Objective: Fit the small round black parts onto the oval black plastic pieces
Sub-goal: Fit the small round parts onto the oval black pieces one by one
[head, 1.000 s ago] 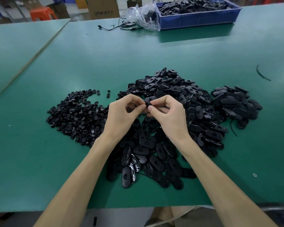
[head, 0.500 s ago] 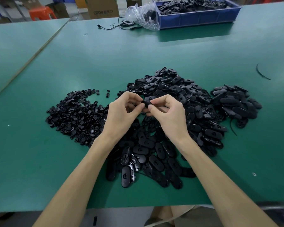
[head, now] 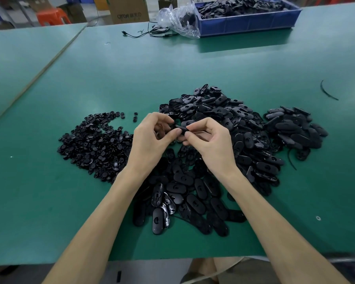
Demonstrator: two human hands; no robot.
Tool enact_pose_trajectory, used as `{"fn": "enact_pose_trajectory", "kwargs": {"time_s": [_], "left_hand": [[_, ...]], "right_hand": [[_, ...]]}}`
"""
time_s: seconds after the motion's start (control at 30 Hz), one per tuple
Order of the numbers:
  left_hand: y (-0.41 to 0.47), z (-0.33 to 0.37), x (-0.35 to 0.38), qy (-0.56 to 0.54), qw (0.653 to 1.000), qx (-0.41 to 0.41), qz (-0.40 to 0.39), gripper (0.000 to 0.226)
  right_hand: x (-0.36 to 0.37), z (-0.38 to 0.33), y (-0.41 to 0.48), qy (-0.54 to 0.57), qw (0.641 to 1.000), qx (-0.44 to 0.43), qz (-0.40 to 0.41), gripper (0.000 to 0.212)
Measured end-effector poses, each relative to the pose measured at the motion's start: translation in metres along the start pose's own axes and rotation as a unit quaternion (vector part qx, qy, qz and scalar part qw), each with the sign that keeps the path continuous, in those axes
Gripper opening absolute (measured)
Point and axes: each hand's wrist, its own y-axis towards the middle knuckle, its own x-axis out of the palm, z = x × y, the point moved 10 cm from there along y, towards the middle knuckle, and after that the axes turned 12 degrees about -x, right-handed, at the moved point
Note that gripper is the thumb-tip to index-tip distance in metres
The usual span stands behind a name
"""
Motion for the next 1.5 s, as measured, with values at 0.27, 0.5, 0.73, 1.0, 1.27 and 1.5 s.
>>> {"fn": "enact_pose_trajectory", "kwargs": {"time_s": [0.27, 0.5, 0.73, 1.0, 1.27, 1.5], "left_hand": [[0.001, 0.006, 0.010, 0.010, 0.997, 0.012, -0.077, 0.015], [-0.001, 0.007, 0.009, -0.003, 0.996, 0.007, -0.083, 0.008], [0.000, -0.001, 0.015, -0.113, 0.986, -0.042, -0.114, 0.012], [0.004, -0.005, 0.010, -0.174, 0.977, -0.062, -0.111, 0.020], [0.004, -0.011, 0.013, -0.217, 0.960, -0.101, -0.144, 0.023], [0.001, -0.014, 0.021, -0.283, 0.932, -0.138, -0.179, 0.017]], "right_hand": [[0.002, 0.000, 0.001, 0.007, 1.000, -0.013, -0.009, 0.013], [0.004, 0.002, 0.001, -0.027, 0.999, -0.007, -0.023, 0.016], [0.003, 0.003, 0.000, -0.005, 1.000, -0.007, -0.019, 0.016], [0.010, 0.002, 0.000, -0.019, 0.999, -0.007, -0.050, 0.021], [0.010, -0.005, 0.001, -0.050, 0.997, -0.024, -0.049, 0.012], [0.012, -0.003, 0.001, -0.020, 0.998, -0.020, -0.047, 0.010]]}}
